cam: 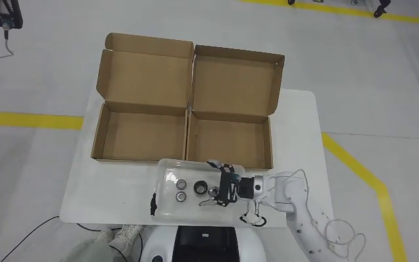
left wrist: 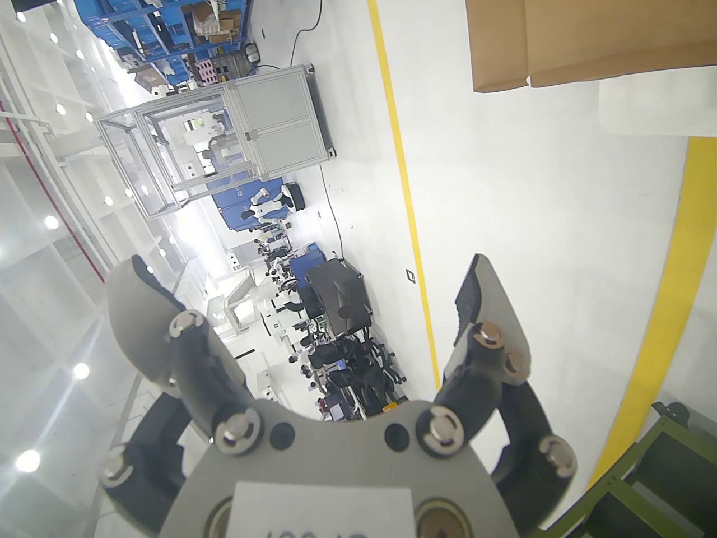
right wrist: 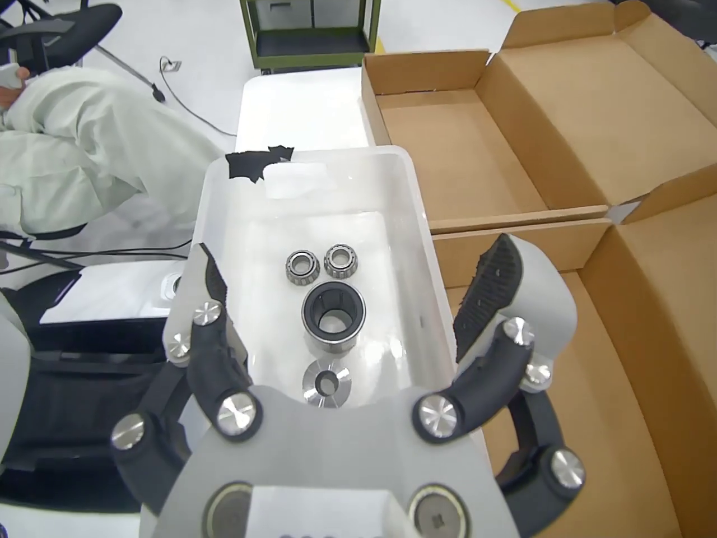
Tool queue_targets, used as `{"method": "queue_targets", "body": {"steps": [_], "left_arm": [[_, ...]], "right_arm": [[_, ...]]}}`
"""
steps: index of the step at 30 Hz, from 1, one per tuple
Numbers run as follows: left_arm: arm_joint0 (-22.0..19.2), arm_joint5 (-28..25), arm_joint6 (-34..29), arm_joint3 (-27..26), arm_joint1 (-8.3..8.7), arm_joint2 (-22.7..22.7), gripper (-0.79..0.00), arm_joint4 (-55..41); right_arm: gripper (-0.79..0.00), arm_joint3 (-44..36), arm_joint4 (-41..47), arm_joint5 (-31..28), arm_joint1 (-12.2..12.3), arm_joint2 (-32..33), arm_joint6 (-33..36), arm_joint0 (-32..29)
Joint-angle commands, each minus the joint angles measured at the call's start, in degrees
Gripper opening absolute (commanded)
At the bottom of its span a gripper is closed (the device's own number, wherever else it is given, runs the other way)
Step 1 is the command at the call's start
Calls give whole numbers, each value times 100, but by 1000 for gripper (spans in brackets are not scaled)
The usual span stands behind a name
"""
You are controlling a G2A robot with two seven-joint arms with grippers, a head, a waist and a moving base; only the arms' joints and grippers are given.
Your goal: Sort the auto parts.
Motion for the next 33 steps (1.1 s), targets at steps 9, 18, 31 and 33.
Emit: {"method": "queue_targets", "body": {"steps": [9, 18, 31, 33], "left_arm": [[0, 0, 0, 0, 0, 0, 0, 0], [0, 0, 0, 0, 0, 0, 0, 0], [0, 0, 0, 0, 0, 0, 0, 0], [0, 0, 0, 0, 0, 0, 0, 0]], "right_arm": [[-169, 117, -140, 191, 47, -305, 532, 12], [-95, 281, -209, 545, 48, -637, 1145, 127], [-108, 662, -188, 997, -25, -1167, 1743, 561], [-126, 722, -195, 1033, -30, -1226, 1755, 604]]}}
